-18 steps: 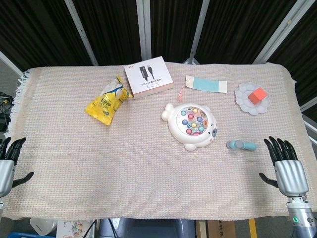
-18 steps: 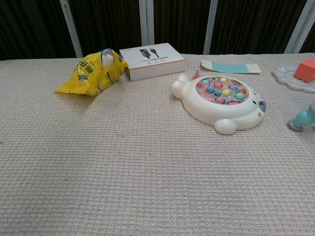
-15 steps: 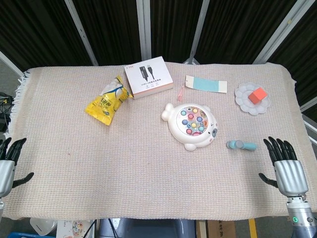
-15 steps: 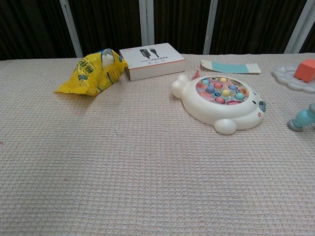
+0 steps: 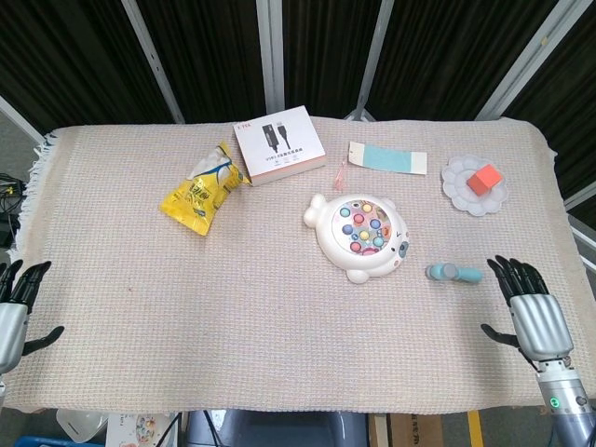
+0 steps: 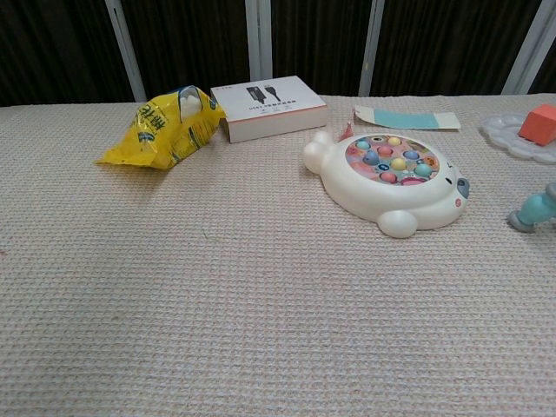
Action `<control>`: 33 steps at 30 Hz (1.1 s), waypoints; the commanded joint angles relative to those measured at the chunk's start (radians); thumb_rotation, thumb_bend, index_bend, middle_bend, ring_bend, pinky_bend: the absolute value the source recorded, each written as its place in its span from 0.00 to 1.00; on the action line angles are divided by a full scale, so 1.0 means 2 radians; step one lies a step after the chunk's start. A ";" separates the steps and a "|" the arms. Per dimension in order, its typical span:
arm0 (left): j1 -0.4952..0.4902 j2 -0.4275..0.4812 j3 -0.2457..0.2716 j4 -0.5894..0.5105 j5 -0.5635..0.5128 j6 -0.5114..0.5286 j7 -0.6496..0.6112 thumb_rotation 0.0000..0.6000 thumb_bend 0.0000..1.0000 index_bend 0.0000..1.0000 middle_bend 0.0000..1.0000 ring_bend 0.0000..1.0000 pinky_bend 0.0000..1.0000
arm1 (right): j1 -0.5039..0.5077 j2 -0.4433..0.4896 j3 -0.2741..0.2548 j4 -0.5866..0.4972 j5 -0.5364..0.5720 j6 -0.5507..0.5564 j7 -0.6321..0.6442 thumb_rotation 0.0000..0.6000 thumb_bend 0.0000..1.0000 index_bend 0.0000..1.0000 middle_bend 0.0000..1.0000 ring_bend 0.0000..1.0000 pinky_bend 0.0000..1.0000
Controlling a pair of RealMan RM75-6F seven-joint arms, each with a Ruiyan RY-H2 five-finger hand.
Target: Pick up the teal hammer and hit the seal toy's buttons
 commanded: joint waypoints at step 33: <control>-0.018 0.015 -0.004 -0.032 0.003 -0.025 0.025 1.00 0.09 0.11 0.13 0.02 0.02 | 0.152 -0.090 0.012 0.182 0.076 -0.259 0.119 1.00 0.43 0.29 0.29 0.22 0.21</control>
